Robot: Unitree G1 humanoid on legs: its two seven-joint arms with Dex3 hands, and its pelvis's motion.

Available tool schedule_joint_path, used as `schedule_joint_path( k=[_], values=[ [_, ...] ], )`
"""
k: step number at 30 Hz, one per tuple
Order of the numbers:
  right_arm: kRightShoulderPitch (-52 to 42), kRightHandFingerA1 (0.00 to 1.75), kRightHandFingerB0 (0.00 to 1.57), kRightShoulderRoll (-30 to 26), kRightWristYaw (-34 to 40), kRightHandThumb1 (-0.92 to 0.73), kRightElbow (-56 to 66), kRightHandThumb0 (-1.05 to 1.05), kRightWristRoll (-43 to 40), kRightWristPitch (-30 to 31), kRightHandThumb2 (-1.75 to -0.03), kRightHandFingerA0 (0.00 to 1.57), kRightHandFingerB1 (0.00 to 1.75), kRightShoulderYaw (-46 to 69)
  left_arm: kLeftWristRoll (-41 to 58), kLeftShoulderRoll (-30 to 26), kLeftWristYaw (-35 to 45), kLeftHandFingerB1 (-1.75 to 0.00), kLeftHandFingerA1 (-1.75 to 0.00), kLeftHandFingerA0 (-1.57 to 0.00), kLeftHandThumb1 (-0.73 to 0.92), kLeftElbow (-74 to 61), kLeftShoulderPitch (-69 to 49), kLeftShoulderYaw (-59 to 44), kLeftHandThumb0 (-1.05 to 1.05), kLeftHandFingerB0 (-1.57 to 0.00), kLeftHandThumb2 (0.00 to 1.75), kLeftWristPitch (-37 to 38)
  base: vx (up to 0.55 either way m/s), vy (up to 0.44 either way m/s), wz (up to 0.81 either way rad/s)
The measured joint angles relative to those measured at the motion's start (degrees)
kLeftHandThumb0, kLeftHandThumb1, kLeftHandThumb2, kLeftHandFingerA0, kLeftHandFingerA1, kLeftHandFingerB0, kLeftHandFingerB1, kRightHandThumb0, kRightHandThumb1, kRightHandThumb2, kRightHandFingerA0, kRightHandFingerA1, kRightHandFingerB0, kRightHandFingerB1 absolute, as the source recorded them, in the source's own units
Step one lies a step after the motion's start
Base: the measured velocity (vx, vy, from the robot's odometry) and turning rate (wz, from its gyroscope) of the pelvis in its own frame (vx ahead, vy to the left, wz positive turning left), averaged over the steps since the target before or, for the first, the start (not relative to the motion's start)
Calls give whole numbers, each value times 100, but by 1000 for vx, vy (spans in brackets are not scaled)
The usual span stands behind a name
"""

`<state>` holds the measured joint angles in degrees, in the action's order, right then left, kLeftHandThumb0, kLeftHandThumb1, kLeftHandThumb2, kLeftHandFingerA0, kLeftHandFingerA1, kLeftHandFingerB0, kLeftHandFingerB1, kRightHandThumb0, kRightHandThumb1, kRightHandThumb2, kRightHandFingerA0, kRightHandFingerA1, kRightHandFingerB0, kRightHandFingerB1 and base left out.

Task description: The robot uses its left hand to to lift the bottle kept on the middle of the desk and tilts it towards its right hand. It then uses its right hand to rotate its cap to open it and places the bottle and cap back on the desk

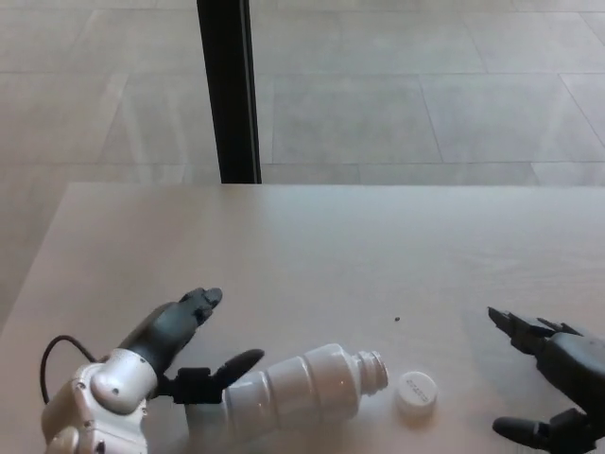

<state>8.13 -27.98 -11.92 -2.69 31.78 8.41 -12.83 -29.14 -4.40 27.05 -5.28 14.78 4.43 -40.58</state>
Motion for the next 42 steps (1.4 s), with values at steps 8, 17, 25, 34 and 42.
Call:
schedule_joint_path(
  k=[8, 17, 25, 34, 42],
  values=[
    [-239, 5, 10, -245, -65, -59, 73, -98, -322, -30, -91, 0, 1, 998, 696, 311, 60, 0, 0, 0, 80, -121, -239, -1381, -92, 0, 78, -1, 0, 0, 0],
    [-458, 4, 7, -520, -118, -62, -154, -98, -684, -80, -93, 0, 14, 2157, 1514, 407, 122, -16, -32, 0, 74, -38, -405, -3025, -105, 0, 113, 15, 0, 0, 0],
    [-720, 10, 9, -790, -117, -75, -585, -68, -1011, -119, -70, 0, 25, 3240, 2140, 127, 127, -13, -26, 0, 76, 315, -668, -4487, -105, 0, 114, 227, 0, 0, 0],
    [-945, 34, 15, -834, -77, -65, -1373, -55, -1480, -175, -75, 4, 37, 4559, 2721, -356, -45, -16, -19, 0, 91, 1811, -1519, -6249, -105, 0, 127, 377, 0, 0, 0],
    [-948, 54, 0, -675, 30, -61, -2181, -30, -2034, -214, -109, 4, 49, 5776, 3178, -456, -464, -26, -30, 0, 92, 2962, -2221, -7747, -81, 0, 128, 559, 0, 0, 0]
  ],
)
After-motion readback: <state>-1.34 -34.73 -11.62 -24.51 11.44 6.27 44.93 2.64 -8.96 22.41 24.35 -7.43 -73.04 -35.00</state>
